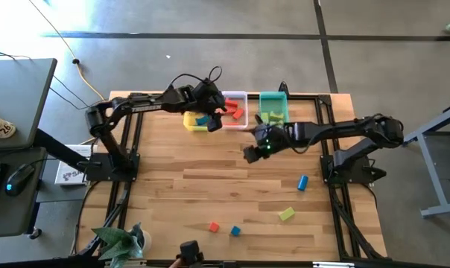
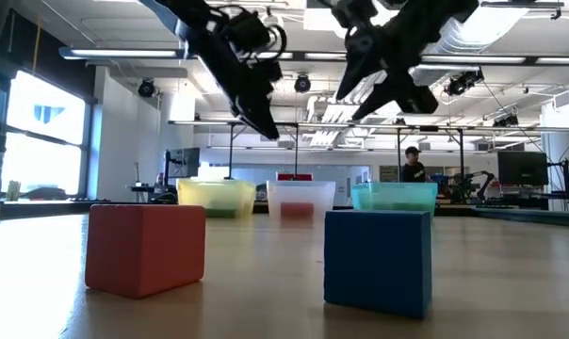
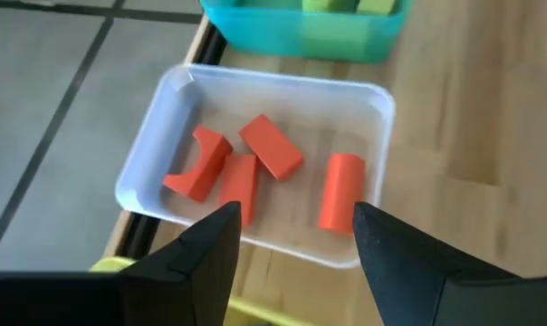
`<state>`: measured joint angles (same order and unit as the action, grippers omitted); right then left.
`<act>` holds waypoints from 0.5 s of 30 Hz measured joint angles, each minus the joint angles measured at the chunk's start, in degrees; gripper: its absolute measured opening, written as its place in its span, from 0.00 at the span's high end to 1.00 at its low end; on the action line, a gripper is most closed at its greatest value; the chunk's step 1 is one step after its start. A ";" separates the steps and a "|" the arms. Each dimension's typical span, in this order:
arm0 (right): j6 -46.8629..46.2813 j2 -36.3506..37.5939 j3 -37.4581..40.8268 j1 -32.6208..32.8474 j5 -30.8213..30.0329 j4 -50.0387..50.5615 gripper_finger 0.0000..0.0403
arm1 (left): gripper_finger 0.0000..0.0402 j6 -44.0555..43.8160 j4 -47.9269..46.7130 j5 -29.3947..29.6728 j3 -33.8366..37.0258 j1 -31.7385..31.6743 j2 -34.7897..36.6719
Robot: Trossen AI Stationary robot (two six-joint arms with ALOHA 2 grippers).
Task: Sort & place blocks by color
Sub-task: Put the blue block into the yellow bin
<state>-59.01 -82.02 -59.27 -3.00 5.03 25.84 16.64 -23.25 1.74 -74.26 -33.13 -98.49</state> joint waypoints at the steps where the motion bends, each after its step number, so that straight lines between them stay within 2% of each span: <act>1: -0.34 -0.04 0.00 1.04 0.00 -0.41 0.64 | 0.50 -0.02 -1.02 0.04 -0.02 0.40 1.15; 9: -0.84 -0.26 0.00 7.07 0.06 -1.01 0.62 | 0.50 -7.92 -12.93 -0.01 -0.03 3.97 10.66; 15: 0.95 -0.26 0.00 10.84 -0.93 -3.14 0.54 | 0.50 -17.19 -22.55 -0.73 -0.02 7.85 15.86</act>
<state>-58.06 -82.28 -59.27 7.83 4.10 22.70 -0.55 -45.80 1.01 -74.28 -25.28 -82.64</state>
